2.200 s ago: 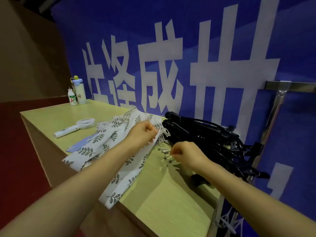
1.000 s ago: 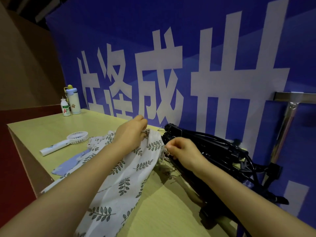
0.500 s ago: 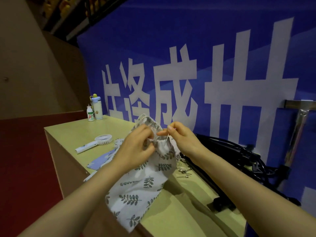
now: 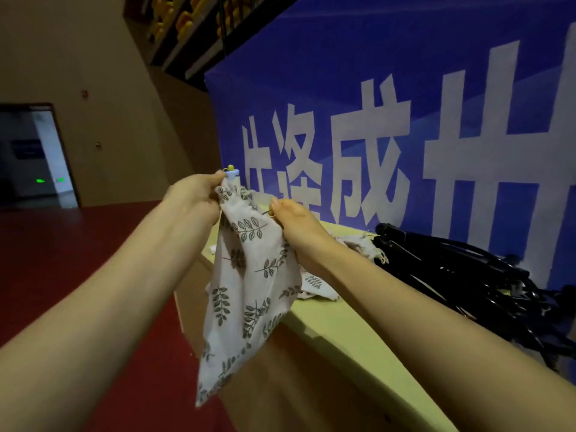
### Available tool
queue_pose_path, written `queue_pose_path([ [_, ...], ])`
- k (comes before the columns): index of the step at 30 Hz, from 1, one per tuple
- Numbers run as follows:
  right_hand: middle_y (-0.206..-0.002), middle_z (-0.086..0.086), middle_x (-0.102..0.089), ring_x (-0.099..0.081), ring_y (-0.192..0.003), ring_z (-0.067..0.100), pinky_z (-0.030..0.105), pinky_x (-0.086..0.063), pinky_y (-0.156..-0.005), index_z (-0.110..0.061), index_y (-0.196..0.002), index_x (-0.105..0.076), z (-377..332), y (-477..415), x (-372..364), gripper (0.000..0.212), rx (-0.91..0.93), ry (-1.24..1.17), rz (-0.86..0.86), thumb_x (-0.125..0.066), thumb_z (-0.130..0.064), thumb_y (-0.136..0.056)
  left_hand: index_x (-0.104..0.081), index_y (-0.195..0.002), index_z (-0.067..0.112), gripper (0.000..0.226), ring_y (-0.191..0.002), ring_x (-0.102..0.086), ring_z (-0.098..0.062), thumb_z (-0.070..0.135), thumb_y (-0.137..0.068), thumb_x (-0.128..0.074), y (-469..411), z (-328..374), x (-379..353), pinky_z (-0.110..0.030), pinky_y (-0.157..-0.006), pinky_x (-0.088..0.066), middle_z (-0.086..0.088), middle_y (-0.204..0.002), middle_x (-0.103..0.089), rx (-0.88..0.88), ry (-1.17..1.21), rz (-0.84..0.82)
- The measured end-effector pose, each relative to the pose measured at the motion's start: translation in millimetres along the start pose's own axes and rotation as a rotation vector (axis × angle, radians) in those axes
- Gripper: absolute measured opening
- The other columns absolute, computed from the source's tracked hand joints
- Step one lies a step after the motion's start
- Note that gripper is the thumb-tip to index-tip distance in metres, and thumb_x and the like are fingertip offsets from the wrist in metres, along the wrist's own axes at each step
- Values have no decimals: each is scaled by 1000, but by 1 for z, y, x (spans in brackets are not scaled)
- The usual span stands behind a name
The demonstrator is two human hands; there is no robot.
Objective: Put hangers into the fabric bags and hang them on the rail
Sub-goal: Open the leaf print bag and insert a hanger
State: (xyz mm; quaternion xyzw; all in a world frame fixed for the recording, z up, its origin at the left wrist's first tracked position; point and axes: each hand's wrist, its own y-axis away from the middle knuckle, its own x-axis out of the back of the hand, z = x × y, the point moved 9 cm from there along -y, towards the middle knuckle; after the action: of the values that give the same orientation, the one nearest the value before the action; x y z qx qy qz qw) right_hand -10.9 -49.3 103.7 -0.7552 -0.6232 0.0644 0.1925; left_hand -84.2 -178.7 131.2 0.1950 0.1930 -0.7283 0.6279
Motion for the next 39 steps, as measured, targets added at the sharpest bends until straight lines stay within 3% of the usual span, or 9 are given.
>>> queue_pose_path([
  [3, -61, -7, -57, -53, -57, 6, 22, -42, -56, -22, -75, -52, 12, 10, -17, 36, -140, -275, -59, -31, -30, -103, -55, -68, 3, 31, -68, -53, -13, 6, -96, -44, 15, -13, -1, -32, -87, -49, -9, -69, -56, 152, -46, -119],
  [5, -55, -6, -57, -48, -48, 7, 19, -39, -49, -19, -80, -53, 21, 16, -20, 36, -186, -409, -81, -29, -29, -104, -54, -73, 4, 24, -62, -55, -12, 6, -96, -45, 15, -34, 2, -22, -68, -55, -8, -74, -55, 209, -192, -139],
  [10, -89, 6, -65, -58, -62, 12, 27, -48, -62, -14, -83, -47, 44, 26, 3, 31, -204, -170, -53, -28, -30, -103, -58, -77, 3, 14, -63, -58, -15, -3, -89, -54, -2, -68, 4, -15, -39, -50, -9, -78, -58, 79, -457, -73],
  [16, -77, -2, -61, -60, -80, 16, 36, -50, -90, -14, -85, -51, 80, 30, 30, 29, -245, 162, -18, -33, -28, -103, -55, -68, 9, 21, -66, -54, -24, 2, -86, -61, -2, -90, 0, -27, -60, -46, -11, -68, -57, -115, -657, 26],
  [20, -72, 3, -61, -57, -61, 8, 11, -46, -56, -12, -82, -53, 85, 33, 45, 20, -182, 55, 68, -45, -18, -99, -55, -68, 8, 22, -76, -58, -28, 5, -89, -58, 3, -106, -3, -35, -70, -50, -17, -78, -61, -101, -640, 26],
  [26, -73, -6, -62, -59, -77, 12, 27, -48, -76, -23, -62, -58, 76, 31, 45, 28, -70, 471, 9, -63, -18, -89, -53, -70, 14, 19, -81, -58, -28, 12, -88, -60, 3, -101, -13, -38, -76, -50, -9, -77, -61, -228, -742, 109],
  [29, -69, 1, -55, -50, -68, 12, 27, -41, -68, -14, -62, -59, 73, 34, 45, 32, -35, 582, -80, -55, -16, -93, -56, -69, 14, 18, -84, -62, -34, 10, -85, -62, -3, -108, -20, -45, -83, -55, -13, -80, -64, -200, -685, 120],
  [33, -76, 0, -67, -60, -67, 11, 31, -50, -73, -11, -86, -71, 80, 39, 98, 26, -98, 367, 154, -49, -21, -96, -57, -71, 13, 16, -83, -61, -32, 7, -84, -63, -8, -122, -33, -52, -86, -54, -17, -87, -63, -163, -584, 128],
  [39, -112, 0, -65, -60, -104, 23, 38, -48, -87, -21, -112, -61, 86, 57, 213, 24, -185, 930, 562, -55, -32, -92, -56, -69, 15, 19, -81, -58, -28, 5, -85, -62, -13, -143, -56, -45, -87, -53, -14, -88, -63, -149, -526, 112],
])
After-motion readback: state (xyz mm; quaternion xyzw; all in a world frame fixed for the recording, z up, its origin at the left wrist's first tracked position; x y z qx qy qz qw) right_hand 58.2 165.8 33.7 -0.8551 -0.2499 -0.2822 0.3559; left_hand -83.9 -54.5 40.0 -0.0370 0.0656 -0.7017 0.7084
